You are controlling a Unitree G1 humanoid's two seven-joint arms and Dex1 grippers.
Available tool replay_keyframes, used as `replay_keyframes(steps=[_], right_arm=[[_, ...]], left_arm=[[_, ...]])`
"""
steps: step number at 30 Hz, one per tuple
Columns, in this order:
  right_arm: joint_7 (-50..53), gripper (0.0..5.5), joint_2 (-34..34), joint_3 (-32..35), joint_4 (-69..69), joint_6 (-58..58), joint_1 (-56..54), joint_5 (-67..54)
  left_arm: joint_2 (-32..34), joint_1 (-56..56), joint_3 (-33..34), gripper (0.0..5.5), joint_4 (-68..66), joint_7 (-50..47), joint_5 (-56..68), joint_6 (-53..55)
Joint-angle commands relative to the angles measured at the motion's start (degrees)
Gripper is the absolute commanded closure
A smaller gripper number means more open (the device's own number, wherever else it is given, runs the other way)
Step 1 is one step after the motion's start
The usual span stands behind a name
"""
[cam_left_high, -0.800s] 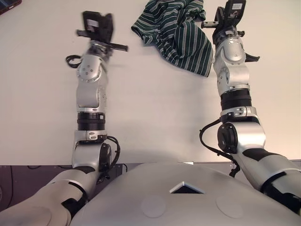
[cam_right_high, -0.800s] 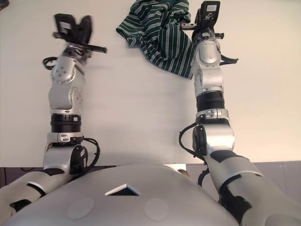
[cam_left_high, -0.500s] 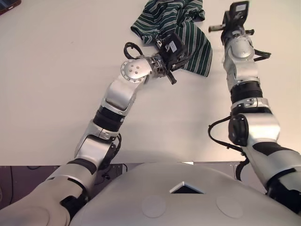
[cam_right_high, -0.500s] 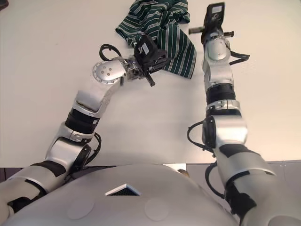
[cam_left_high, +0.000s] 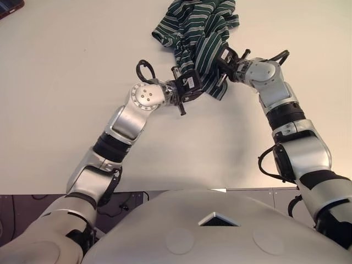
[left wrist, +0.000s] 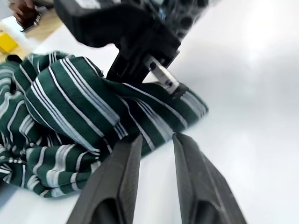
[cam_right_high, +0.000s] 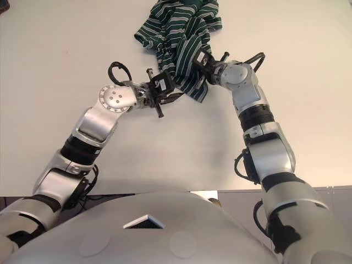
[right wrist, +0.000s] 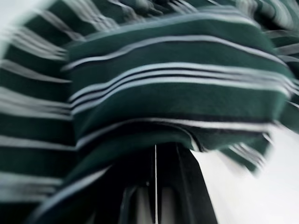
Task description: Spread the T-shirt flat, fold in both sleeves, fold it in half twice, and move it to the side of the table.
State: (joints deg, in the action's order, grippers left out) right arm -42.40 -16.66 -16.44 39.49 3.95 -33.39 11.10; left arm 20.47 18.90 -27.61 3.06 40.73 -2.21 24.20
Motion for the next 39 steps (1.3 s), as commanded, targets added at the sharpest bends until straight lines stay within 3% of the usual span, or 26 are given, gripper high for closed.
replay_keyframes(steps=[1, 3, 9, 17, 22, 33, 37, 39], right_arm=[[-2.1, 5.50, -1.8, 0.7, -4.1, 6.2, 2.1, -1.1], [-1.9, 5.50, -3.1, 1.5, -5.0, 7.3, 1.3, -1.0], [-1.5, 5.50, -3.4, 1.3, -5.5, 9.0, 1.1, -1.2], [-1.5, 5.50, -1.9, -0.4, -8.6, 10.8, 3.3, -1.4], [-0.9, 5.50, -1.6, -1.1, -9.5, 11.1, 3.8, -1.3], [2.1, 5.50, -1.1, 1.6, -8.1, 10.5, 1.7, -3.0], [5.0, 5.50, 0.3, 6.7, -7.1, 10.7, -0.8, -7.2], [6.3, 5.50, 1.6, 11.7, -7.8, 11.4, -3.2, -12.2]], left_arm=[[1.4, -0.3, -0.4, 4.36, -0.7, 1.7, -0.8, -0.5], [0.3, 0.0, 0.4, 4.36, -2.9, 2.6, 0.8, -1.0], [-3.6, 1.5, 0.3, 3.58, -8.8, 2.7, 1.5, -3.0], [-3.4, 4.0, -6.5, 3.58, -13.5, 4.8, -5.4, -2.8], [-4.5, 4.2, -7.1, 3.58, -16.3, 4.2, -6.8, -0.7], [-6.7, 3.6, -2.6, 5.12, -19.8, -1.0, -5.9, -4.7], [-6.8, 3.4, 5.2, 5.47, -15.6, 1.0, 1.6, -5.3], [-6.0, 3.5, 13.5, 5.47, -7.6, 3.8, 11.2, -0.4]])
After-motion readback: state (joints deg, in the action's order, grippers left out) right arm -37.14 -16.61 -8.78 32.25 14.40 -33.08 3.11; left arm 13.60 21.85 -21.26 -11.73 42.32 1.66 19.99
